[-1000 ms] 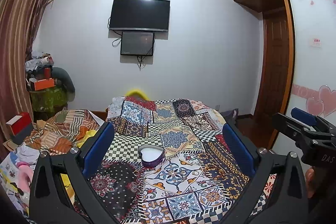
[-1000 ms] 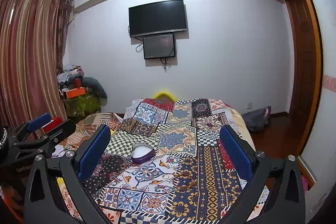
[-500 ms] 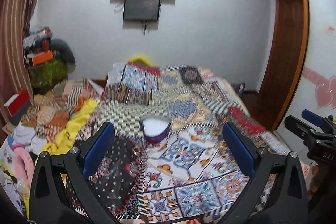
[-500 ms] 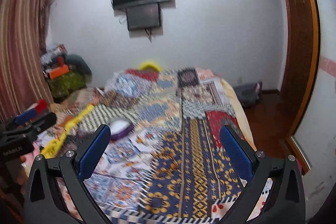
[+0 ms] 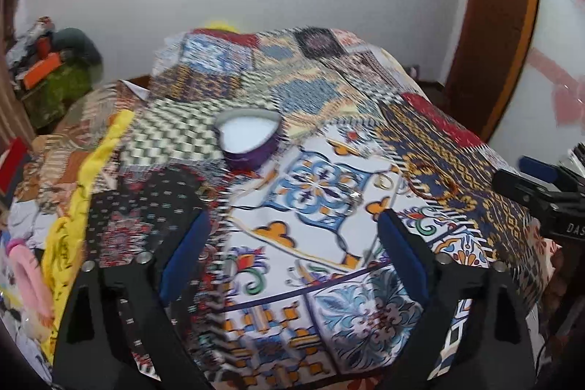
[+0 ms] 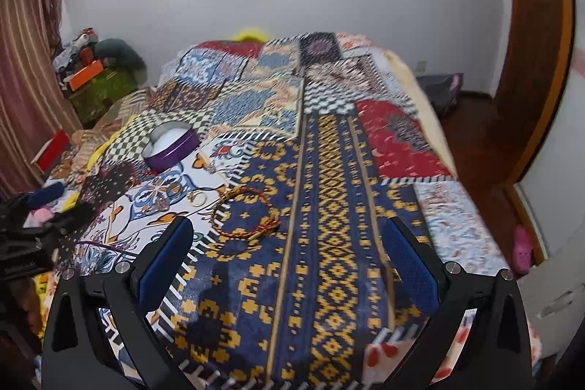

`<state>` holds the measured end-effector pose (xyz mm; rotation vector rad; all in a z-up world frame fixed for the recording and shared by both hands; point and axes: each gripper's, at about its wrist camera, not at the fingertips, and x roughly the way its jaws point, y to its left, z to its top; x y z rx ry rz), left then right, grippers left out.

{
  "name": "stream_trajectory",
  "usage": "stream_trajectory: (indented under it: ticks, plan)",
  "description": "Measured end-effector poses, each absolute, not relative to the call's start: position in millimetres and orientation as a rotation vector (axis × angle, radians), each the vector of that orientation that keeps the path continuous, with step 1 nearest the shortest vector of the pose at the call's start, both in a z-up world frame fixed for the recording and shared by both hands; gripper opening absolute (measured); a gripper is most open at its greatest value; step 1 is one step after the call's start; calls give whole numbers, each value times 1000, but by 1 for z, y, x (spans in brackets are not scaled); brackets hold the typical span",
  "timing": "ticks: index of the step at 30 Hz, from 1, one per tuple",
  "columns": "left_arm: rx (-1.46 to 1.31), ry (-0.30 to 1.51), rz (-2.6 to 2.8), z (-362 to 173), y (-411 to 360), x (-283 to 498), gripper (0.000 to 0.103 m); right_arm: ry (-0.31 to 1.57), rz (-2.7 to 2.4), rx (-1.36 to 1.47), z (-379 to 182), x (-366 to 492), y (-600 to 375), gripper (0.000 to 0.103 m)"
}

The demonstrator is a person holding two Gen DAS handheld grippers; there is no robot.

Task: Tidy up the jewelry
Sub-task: 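Lower both tools toward the jewelry scattered on the quilt, then grasp the red braided bracelet with the right tool while the left tool grasps a silver ring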

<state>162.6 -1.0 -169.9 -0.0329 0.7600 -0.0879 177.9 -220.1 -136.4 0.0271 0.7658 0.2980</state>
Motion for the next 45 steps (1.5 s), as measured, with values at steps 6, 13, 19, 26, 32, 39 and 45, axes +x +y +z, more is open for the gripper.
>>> stream_trajectory:
  ticks: [6, 13, 19, 26, 32, 39, 45]
  plan:
    - [-66, 827, -192, -186, -11, 190, 71, 812, 381, 15, -148, 199, -204, 93]
    - [-106, 904, -287, -200, -17, 210, 47, 879, 457, -36, -159, 222, -192, 93]
    - [-112, 925, -317, -206, -20, 219, 44, 922, 485, -94, -166, 234, -181, 93]
    - [-95, 940, -333, -211, -22, 228, 40, 970, 492, -120, -180, 243, -175, 83]
    - [-83, 960, -346, -214, -20, 235, 33, 973, 518, -124, -183, 243, -173, 78]
    - [-74, 954, -359, -214, -21, 234, 30, 959, 527, -134, -183, 243, -170, 56]
    - [-69, 950, -365, -211, -24, 229, 30, 951, 509, -125, -180, 243, -174, 29]
